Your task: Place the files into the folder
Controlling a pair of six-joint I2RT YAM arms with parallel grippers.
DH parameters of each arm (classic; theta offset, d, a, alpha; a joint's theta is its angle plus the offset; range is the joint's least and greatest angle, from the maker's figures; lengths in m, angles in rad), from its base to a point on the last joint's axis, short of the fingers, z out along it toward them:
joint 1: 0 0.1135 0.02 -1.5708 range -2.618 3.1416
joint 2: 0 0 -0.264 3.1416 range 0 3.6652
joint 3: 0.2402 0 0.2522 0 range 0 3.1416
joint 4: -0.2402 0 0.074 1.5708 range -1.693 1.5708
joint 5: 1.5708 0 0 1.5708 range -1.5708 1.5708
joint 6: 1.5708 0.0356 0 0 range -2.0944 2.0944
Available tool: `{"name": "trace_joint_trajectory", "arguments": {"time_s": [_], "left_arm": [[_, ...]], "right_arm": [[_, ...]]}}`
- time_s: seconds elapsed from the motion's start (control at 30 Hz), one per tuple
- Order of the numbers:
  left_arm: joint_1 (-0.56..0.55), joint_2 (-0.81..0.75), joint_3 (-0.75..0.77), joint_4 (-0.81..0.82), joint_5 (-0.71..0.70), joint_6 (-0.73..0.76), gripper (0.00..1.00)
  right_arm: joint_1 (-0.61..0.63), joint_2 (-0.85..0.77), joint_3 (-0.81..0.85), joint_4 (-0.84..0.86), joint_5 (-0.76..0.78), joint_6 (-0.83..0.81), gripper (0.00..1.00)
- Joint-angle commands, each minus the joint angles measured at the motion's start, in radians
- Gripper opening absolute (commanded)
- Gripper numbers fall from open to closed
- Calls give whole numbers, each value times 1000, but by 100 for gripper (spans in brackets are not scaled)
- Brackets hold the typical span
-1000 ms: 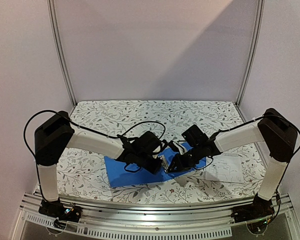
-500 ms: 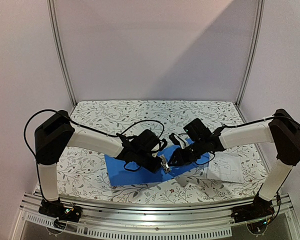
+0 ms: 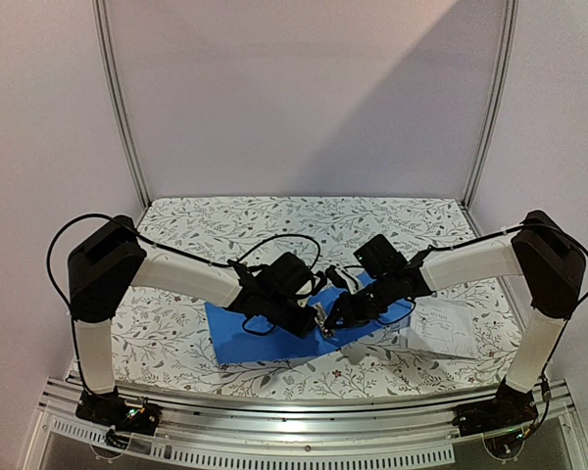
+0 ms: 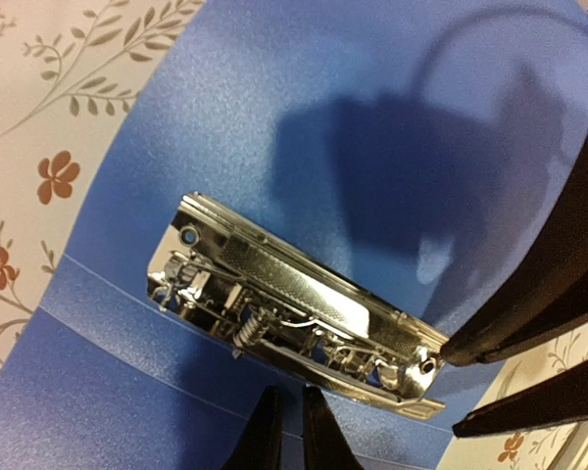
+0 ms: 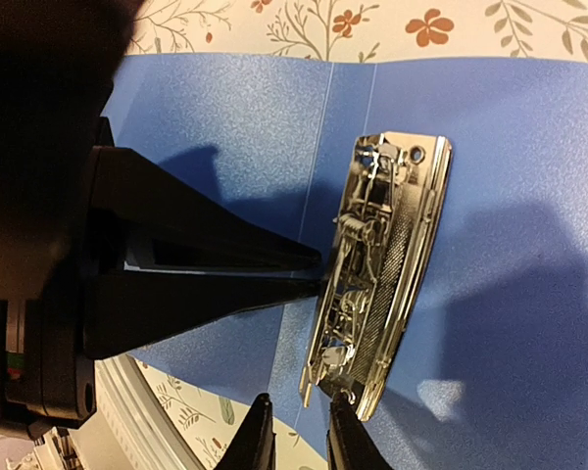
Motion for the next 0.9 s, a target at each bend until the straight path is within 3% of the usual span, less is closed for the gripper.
{"name": "trace_joint_trajectory", "arguments": {"time_s": [0.0, 0.43, 0.87], "left_arm": [[4, 78, -39, -130, 26, -9, 9], [6, 82, -44, -129, 27, -12, 9], [6, 66, -59, -123, 21, -36, 9]], "right_arm": [[8, 34, 16, -3, -28, -3, 18], [11, 79, 26, -34, -47, -5, 12], [13, 65, -28, -29, -74, -28, 19]]}}
